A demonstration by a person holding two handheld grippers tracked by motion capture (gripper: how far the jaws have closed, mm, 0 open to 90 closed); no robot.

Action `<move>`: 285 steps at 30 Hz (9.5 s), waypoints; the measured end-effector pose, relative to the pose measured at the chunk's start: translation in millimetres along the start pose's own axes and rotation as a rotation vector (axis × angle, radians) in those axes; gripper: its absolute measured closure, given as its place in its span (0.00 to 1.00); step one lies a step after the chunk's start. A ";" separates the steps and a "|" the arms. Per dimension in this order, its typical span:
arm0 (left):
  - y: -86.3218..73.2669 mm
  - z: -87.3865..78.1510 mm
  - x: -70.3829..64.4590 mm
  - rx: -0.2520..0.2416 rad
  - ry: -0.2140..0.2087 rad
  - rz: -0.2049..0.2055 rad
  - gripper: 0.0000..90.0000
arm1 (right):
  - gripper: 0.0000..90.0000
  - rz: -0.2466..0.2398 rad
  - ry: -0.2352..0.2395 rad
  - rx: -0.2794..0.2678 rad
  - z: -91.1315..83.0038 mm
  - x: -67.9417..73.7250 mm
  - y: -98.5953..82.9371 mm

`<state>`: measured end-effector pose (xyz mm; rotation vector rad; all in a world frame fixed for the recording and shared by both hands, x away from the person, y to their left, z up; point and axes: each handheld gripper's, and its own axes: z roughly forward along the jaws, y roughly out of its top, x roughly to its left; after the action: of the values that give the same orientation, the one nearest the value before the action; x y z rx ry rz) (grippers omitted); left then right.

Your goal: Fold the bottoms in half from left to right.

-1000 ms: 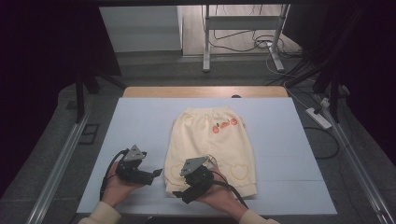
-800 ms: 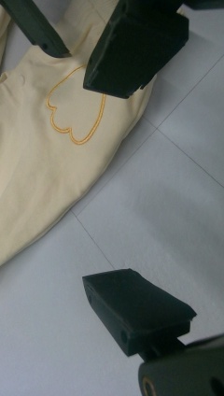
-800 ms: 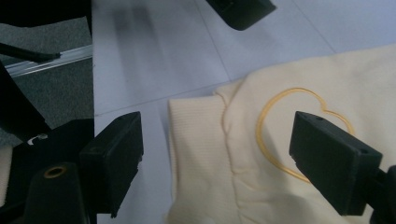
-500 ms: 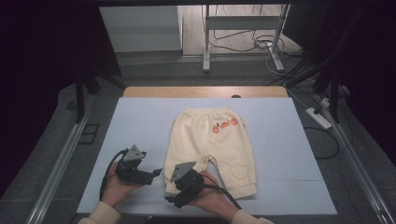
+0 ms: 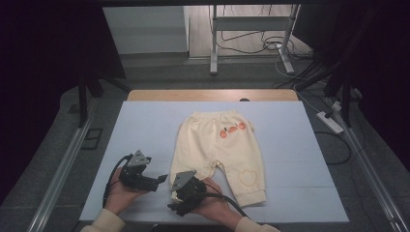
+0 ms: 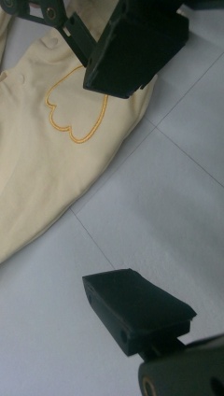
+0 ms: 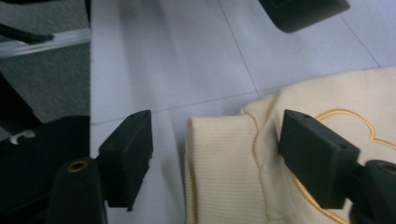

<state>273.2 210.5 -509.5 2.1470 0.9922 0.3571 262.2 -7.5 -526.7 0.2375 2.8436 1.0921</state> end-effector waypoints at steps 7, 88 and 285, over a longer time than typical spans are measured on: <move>-0.3 -0.8 0.4 -0.001 0.001 0.000 0.09 | 0.58 -0.045 -0.082 0.034 0.4 1.3 -4.1; 102.6 63.6 47.0 0.048 -0.030 -0.058 0.15 | 0.89 0.001 -0.047 -0.011 -22.2 -10.1 -5.1; 148.5 70.8 79.2 -0.024 -0.163 -0.208 0.91 | 0.91 0.154 -0.098 -0.263 -99.1 -14.7 -26.7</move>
<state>442.8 169.6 -455.9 1.9941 1.0978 0.0914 260.2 -94.8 -470.7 0.4802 2.5962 1.4244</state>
